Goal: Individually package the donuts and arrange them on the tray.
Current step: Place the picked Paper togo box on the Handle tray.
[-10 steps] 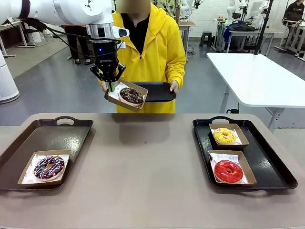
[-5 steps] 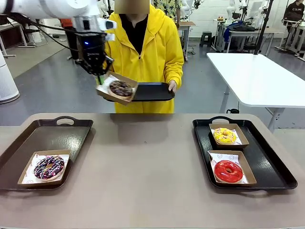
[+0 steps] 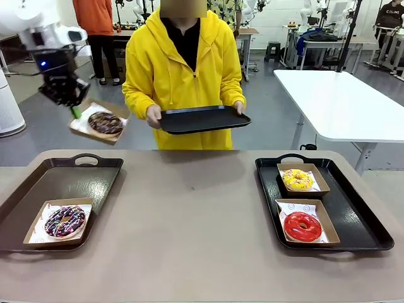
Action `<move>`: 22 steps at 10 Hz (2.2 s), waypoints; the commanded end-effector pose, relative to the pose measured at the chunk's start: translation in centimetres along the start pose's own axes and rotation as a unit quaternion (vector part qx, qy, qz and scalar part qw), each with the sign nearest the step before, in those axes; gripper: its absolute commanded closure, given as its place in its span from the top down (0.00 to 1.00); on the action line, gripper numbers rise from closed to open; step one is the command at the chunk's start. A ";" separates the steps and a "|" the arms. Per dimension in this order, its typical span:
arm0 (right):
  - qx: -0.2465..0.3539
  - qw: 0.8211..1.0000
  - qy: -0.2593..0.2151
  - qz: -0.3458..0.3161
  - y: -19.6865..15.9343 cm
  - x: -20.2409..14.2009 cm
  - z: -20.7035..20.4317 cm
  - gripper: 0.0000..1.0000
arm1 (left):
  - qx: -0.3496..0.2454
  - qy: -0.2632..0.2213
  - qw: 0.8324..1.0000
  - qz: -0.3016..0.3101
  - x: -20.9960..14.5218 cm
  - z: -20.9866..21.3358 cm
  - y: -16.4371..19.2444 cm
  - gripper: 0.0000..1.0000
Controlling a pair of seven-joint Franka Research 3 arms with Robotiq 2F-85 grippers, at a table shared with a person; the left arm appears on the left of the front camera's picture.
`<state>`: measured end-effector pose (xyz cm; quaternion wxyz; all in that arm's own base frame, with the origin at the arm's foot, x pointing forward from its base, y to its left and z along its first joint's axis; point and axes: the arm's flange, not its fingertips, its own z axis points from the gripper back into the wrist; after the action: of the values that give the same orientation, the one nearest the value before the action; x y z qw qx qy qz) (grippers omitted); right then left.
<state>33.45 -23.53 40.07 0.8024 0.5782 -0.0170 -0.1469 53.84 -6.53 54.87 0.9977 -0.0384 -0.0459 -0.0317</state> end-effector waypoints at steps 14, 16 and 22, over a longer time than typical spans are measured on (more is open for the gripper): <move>0.004 1.000 0.004 0.000 0.1 0.0 0.2 1.00 | -0.010 0.071 0.996 0.057 -1.4 -11.2 4.4 0.01; 0.004 1.000 0.004 0.000 0.1 0.0 0.2 1.00 | -0.028 0.057 0.996 0.059 -1.3 -12.7 8.6 0.01; 0.004 1.000 0.004 0.000 0.1 0.0 0.2 1.00 | -0.019 0.040 0.998 0.041 -3.0 -15.0 13.0 0.01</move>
<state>33.44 -23.53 40.09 0.8021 0.5787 -0.0168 -0.1466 54.13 5.67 39.11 0.9983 -0.0539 0.0105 0.0184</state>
